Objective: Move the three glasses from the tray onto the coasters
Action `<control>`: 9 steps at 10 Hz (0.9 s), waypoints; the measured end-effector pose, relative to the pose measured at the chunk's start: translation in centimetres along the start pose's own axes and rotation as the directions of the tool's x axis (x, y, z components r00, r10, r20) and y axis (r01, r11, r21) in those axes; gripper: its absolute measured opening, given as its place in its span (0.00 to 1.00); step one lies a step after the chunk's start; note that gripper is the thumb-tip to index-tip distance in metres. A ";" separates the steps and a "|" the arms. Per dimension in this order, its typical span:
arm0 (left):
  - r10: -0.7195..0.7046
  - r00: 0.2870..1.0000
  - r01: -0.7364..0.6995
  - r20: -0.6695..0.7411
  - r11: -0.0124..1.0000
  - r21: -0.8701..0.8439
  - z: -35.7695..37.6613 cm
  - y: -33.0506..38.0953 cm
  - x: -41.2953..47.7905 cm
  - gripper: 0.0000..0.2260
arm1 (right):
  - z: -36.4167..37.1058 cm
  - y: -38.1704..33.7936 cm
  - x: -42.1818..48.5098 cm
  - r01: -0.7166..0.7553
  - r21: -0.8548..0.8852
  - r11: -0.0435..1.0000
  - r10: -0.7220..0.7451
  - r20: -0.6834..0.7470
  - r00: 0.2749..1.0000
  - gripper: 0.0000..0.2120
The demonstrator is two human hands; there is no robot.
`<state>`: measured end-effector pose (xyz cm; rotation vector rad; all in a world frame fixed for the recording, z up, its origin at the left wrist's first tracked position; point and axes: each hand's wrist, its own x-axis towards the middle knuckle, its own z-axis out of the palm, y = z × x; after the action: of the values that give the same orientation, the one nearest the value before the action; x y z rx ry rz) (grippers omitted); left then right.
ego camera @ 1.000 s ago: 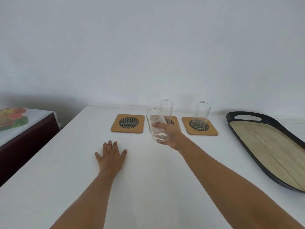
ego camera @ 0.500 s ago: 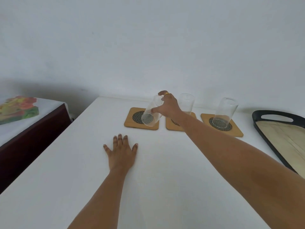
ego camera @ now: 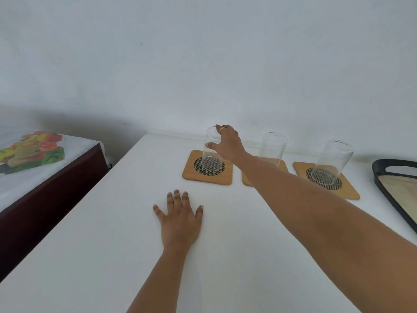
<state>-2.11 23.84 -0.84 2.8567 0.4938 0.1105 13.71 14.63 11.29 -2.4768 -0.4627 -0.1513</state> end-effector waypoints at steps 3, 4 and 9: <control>-0.003 1.000 0.003 -0.005 1.000 0.011 0.0 0.1 -0.1 0.29 | 1.4 -0.3 1.0 0.013 -0.020 1.000 -0.012 0.025 1.000 0.34; -0.004 1.000 0.004 -0.005 1.000 0.008 0.0 0.1 -0.1 0.29 | 1.6 0.0 1.2 0.008 -0.006 1.000 -0.008 0.030 1.000 0.34; -0.011 1.000 0.011 -0.006 1.000 -0.004 -0.1 0.1 -0.1 0.29 | 1.7 0.5 1.7 0.017 -0.045 0.999 -0.015 0.053 0.998 0.34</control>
<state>-2.15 23.75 -0.77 2.8504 0.5104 0.1185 15.48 15.79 10.02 -2.5275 -0.5070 -0.1041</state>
